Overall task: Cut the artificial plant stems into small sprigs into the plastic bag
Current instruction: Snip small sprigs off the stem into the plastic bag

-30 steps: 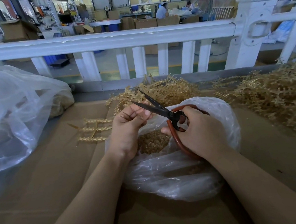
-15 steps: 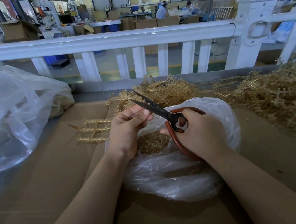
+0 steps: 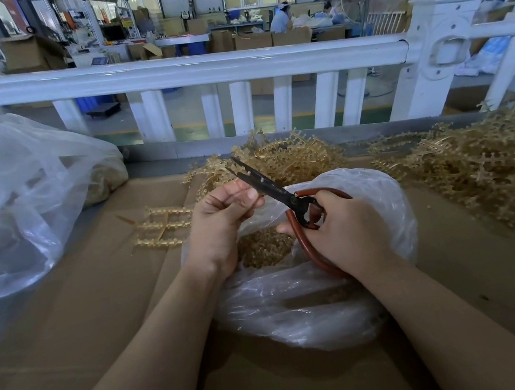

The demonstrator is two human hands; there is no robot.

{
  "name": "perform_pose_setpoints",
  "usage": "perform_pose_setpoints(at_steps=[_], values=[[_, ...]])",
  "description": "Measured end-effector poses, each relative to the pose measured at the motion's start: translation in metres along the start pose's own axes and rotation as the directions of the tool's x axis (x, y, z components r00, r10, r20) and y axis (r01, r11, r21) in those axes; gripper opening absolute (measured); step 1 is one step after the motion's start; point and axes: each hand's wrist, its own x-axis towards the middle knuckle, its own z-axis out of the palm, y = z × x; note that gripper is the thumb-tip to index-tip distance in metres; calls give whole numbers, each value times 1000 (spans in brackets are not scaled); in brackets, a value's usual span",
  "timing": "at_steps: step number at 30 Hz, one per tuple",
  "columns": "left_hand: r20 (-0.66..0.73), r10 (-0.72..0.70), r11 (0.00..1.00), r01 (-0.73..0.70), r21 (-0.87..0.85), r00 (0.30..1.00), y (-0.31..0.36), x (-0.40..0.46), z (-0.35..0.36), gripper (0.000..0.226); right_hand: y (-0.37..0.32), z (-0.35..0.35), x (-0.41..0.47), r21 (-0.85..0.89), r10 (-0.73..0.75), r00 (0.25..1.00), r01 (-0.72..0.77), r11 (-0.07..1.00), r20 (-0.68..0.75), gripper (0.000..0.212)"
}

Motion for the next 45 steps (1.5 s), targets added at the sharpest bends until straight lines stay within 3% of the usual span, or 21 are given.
perform_pose_setpoints(at_steps=[6,19,24,28,33,45], values=[[4,56,983,-56,174,998,-5,0,1,7,2,0,0,-61,-9,999,7,998,-33,72],[29,59,985,-63,163,998,-1,-2,3,19,2,1,-1,-17,-30,998,29,999,-49,66],[25,60,985,-63,159,998,0,-4,3,7,1,1,-1,-25,-24,999,23,999,-45,72],[16,66,983,-68,169,998,-1,-3,3,20,1,1,-1,-49,-49,995,44,998,-91,63],[-5,75,977,-73,199,997,-3,-2,2,5,0,0,-1,-55,-56,993,50,997,-105,60],[-4,104,976,-101,191,995,-3,-3,3,13,1,0,-1,-49,-74,992,69,996,-100,62]])
